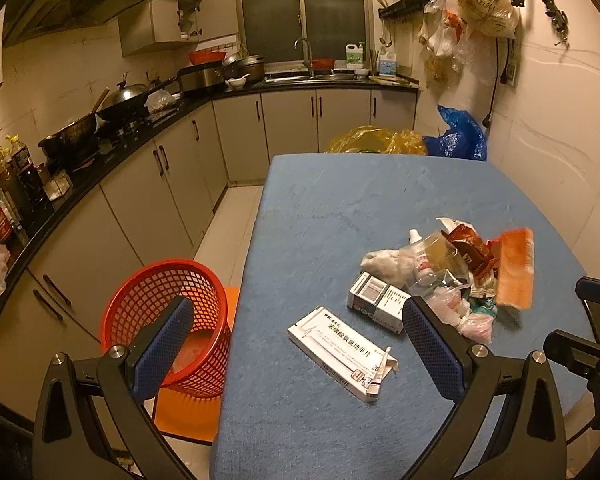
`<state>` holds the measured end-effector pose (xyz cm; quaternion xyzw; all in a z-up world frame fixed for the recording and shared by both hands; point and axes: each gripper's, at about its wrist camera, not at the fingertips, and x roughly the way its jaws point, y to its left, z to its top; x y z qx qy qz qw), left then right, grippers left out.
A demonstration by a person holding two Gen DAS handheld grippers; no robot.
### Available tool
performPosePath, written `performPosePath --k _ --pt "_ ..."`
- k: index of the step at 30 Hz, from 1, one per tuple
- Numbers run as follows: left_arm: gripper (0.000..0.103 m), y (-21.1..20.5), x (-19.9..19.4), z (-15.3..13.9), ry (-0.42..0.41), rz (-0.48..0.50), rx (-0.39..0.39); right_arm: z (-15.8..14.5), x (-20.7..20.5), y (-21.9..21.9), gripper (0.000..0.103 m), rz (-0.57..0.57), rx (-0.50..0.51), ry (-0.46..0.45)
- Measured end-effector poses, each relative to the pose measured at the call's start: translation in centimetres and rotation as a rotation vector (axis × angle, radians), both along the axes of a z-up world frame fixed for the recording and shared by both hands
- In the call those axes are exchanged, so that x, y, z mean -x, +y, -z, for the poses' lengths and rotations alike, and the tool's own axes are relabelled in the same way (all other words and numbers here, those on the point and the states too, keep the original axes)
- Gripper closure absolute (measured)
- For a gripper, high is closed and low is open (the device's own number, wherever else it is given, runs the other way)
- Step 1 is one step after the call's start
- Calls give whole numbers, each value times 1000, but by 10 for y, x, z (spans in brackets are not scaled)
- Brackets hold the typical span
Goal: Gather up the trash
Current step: 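Reach the left tool to the white medicine box while the right tool reaches the plastic bag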
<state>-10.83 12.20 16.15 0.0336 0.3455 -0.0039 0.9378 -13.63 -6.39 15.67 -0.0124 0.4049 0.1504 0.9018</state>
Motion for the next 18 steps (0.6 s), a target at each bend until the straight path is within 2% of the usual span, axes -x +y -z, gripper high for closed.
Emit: performPosePath --k 11,18 --pt "0 4 -8 10 43 -31 0 14 -14 3 23 -58 -25 57" --pt "0 8 -12 28 112 -68 10 29 -26 2 31 -87 -37 117"
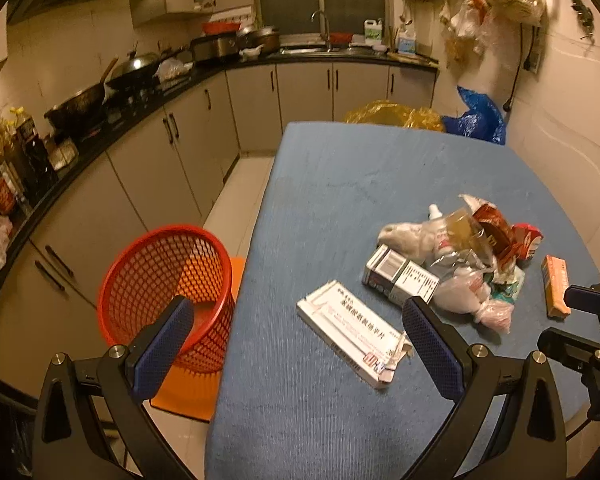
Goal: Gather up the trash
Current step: 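Reach the left tool to the white medicine box while the right tool reaches the plastic bag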
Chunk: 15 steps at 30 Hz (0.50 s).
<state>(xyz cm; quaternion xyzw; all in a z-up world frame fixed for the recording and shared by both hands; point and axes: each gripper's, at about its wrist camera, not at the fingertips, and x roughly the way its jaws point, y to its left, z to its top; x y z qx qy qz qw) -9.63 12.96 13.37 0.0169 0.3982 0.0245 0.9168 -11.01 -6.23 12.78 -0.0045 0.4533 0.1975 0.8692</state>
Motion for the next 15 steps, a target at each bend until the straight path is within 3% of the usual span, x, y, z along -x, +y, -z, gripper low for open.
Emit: performPosePath --k 3,5,15 --pt "0 3 -1 10 39 -17 14 7 -4 0 42 -22 -4 28" --pt "0 8 -2 19 77 -45 45 12 -8 -2 56 -38 -8 50" --pt "0 17 -22 56 239 -98 234 41 -46 -9 56 -96 -1 125"
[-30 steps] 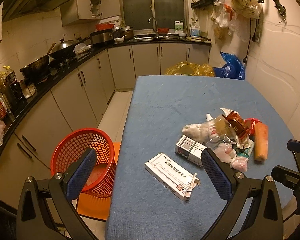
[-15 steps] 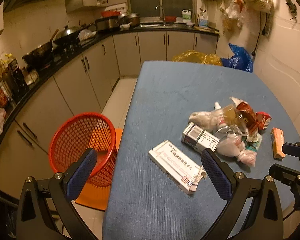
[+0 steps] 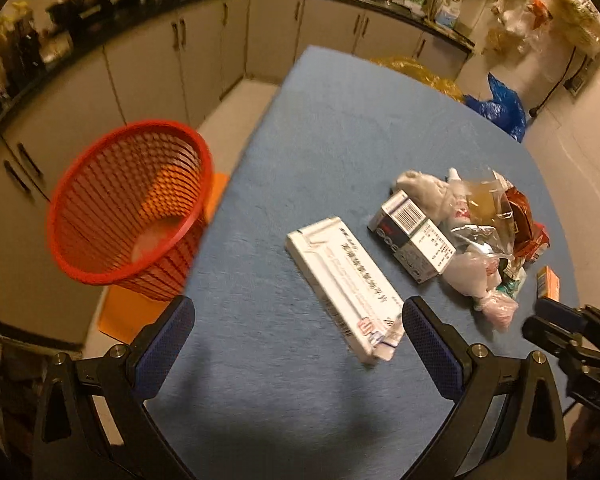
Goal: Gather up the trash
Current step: 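Reach the left tool to the white medicine box while the right tool reaches the plastic bag, then grasp the white medicine box with the left tool while the right tool grasps the pink plastic bag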
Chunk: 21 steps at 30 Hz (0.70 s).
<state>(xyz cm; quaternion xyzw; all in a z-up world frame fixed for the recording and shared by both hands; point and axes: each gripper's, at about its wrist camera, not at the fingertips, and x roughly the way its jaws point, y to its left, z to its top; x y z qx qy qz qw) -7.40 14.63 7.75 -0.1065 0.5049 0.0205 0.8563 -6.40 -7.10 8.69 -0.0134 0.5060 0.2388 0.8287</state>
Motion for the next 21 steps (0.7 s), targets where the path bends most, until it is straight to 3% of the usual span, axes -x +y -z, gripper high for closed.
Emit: performPosePath --k 8,17,20,21 --pt "0 -24 -37 24 95 -4 22 27 -29 5 56 -54 58 33" --pt "0 -53 -62 54 170 -6 -133 52 -47 4 56 -88 129 71" --pt "1 -65 -60 60 169 17 -150 53 -45 0 67 -93 115 73" --pt "6 -68 -57 59 151 30 -163 53 -44 -1 68 -95 107 78"
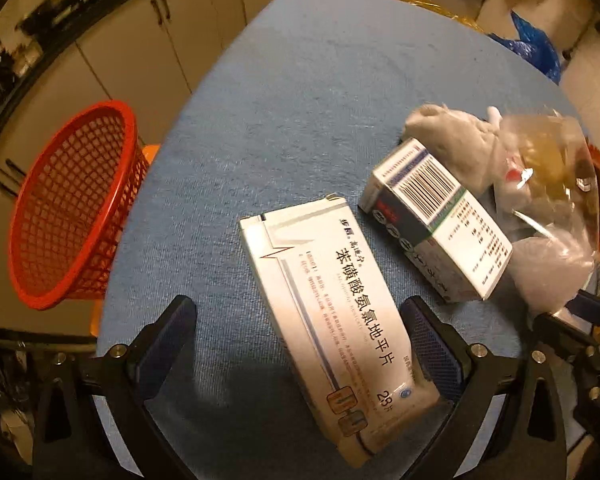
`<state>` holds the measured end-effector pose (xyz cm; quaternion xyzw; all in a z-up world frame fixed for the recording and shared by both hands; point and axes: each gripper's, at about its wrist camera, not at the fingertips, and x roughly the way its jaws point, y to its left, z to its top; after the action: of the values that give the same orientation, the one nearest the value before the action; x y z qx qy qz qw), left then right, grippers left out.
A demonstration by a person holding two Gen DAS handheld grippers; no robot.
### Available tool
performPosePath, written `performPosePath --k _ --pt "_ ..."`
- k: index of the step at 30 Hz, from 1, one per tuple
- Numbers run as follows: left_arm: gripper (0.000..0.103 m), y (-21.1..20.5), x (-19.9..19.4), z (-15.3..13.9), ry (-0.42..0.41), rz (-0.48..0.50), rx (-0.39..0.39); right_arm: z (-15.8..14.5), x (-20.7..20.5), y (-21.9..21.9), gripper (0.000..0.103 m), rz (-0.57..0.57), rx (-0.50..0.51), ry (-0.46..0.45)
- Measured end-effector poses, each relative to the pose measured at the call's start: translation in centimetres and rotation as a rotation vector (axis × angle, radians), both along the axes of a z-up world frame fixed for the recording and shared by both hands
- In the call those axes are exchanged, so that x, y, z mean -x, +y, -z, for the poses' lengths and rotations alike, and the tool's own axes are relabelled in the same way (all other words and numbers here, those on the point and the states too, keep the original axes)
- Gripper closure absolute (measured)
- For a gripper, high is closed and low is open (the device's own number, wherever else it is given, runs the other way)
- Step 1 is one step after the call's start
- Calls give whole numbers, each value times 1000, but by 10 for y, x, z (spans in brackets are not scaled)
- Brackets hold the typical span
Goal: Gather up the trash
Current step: 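Grasp the white medicine box with the left tool while the right tool grasps the pink plastic bag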
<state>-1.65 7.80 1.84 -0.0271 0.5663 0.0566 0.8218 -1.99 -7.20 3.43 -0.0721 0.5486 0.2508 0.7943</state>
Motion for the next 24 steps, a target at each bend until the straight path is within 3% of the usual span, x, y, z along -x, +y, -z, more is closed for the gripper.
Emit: performPosePath --k 6,16,20,24 --pt "50 -16 12 -11 -67 70 13 -2 15 -7 68 20 -54 37" --pt "52 7 37 -14 -88 112 147 -22 42 -9 68 72 -102 27" --pt "52 15 44 -29 -116 125 146 -33 48 -8 68 94 -112 5" --pt "52 17 47 -53 -187 159 87 -44 49 -2 68 125 -117 -21"
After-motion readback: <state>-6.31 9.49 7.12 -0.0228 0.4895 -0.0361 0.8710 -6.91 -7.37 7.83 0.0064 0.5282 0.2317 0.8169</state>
